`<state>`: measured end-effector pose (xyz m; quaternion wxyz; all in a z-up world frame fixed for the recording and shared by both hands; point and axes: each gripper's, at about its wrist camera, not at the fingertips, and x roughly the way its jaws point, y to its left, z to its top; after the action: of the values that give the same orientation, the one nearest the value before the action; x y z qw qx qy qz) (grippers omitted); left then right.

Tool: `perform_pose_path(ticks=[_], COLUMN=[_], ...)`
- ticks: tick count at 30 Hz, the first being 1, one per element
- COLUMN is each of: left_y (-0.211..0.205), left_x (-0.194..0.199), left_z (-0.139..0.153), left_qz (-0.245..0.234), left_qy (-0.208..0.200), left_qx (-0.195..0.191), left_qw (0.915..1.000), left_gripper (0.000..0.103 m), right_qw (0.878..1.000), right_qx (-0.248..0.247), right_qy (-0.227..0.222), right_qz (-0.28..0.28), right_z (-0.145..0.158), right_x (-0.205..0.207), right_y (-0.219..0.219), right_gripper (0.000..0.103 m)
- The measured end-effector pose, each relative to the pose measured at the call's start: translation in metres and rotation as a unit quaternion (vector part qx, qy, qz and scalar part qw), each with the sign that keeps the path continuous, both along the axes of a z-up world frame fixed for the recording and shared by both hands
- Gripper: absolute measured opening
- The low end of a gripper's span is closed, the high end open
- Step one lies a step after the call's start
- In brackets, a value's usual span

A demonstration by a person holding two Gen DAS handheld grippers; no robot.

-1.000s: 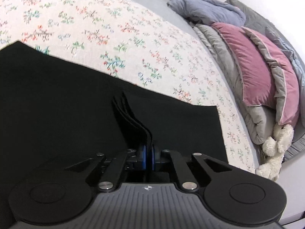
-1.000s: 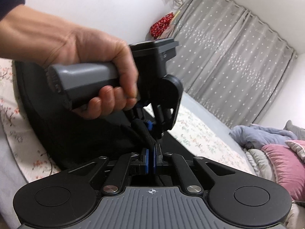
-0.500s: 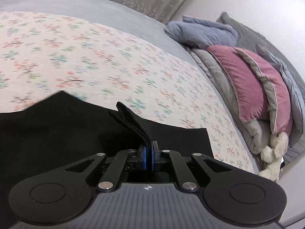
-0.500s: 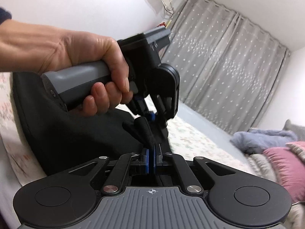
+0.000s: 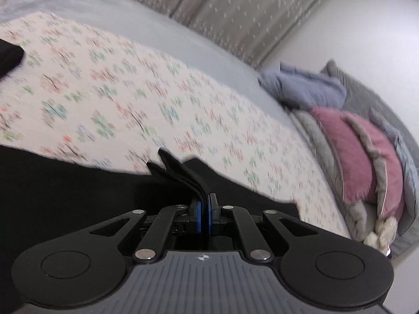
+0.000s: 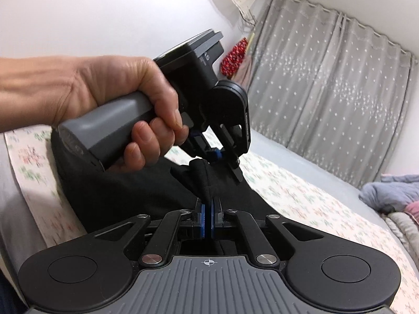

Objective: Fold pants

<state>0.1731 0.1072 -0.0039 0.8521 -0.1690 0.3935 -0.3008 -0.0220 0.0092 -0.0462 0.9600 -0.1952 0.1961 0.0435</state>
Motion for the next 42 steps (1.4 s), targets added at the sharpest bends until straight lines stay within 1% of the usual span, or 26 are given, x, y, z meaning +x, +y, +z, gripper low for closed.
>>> perform_pose_path(ticks=[3,5,7,10,13,18,20,22,24,26,27,28,31,32,35,36,39,41,42], left_y=[0.023,0.037,0.049,0.068,0.090,0.135,0.151,0.166,0.175,0.178,0.178,0.179,0.183,0.184,0.179,0.179,0.187,0.197,0.201], left_x=[0.003,0.003,0.007,0.012,0.013,0.008,0.008,0.010,0.013,0.020,0.022,0.022,0.021,0.022,0.024,0.023,0.018,0.013,0.010], left_z=[0.016,0.025,0.028,0.023,0.017,0.018,0.014,0.004,-0.011,-0.029,-0.035,-0.037,-0.030,-0.028,-0.027,-0.027,-0.018,-0.010,-0.007], left_qz=[0.019,0.024,0.031,0.052,0.078,0.125,0.144,0.159,0.175,0.183,0.182,0.180,0.184,0.184,0.192,0.196,0.226,0.245,0.249], left_qy=[-0.024,-0.040,-0.045,-0.039,-0.040,-0.060,-0.063,-0.060,-0.048,-0.023,-0.016,-0.016,-0.011,-0.008,-0.007,-0.009,-0.021,-0.029,-0.031], left_qx=[-0.015,-0.017,-0.013,0.004,0.021,0.020,0.033,0.054,0.091,0.120,0.125,0.123,0.106,0.107,0.136,0.138,0.138,0.123,0.111], left_qw=[0.9994,0.9988,0.9984,0.9979,0.9959,0.9901,0.9871,0.9840,0.9791,0.9756,0.9753,0.9758,0.9771,0.9770,0.9719,0.9709,0.9641,0.9613,0.9616], left_gripper=[0.018,0.018,0.018,0.018,0.018,0.018,0.018,0.018,0.018,0.018,0.018,0.019,0.019,0.019,0.022,0.023,0.027,0.027,0.027], right_qw=[1.000,1.000,0.999,0.998,0.996,0.993,0.991,0.990,0.989,0.987,0.986,0.984,0.983,0.983,0.982,0.981,0.981,0.978,0.976], right_qx=[0.007,0.015,0.026,0.049,0.064,0.083,0.085,0.080,0.071,0.060,0.057,0.056,0.061,0.064,0.066,0.063,0.070,0.097,0.113], right_qy=[-0.011,-0.018,-0.021,-0.017,-0.009,-0.011,-0.009,0.002,0.019,0.051,0.067,0.079,0.090,0.094,0.104,0.108,0.125,0.139,0.145], right_qz=[0.010,0.017,0.029,0.046,0.057,0.085,0.099,0.116,0.129,0.140,0.144,0.147,0.145,0.146,0.146,0.145,0.134,0.123,0.121], right_z=[0.005,0.006,0.006,0.002,-0.008,-0.013,-0.011,-0.016,-0.024,-0.036,-0.041,-0.044,-0.044,-0.044,-0.042,-0.043,-0.045,-0.042,-0.040], right_x=[0.009,0.015,0.022,0.031,0.034,0.038,0.045,0.049,0.052,0.057,0.059,0.060,0.057,0.056,0.055,0.054,0.059,0.067,0.070], right_y=[0.018,0.030,0.040,0.052,0.063,0.086,0.093,0.104,0.115,0.125,0.128,0.130,0.129,0.127,0.125,0.126,0.137,0.137,0.136], right_gripper=[0.003,0.003,0.003,0.003,0.003,0.003,0.003,0.003,0.003,0.003,0.003,0.003,0.003,0.004,0.004,0.004,0.005,0.011,0.011])
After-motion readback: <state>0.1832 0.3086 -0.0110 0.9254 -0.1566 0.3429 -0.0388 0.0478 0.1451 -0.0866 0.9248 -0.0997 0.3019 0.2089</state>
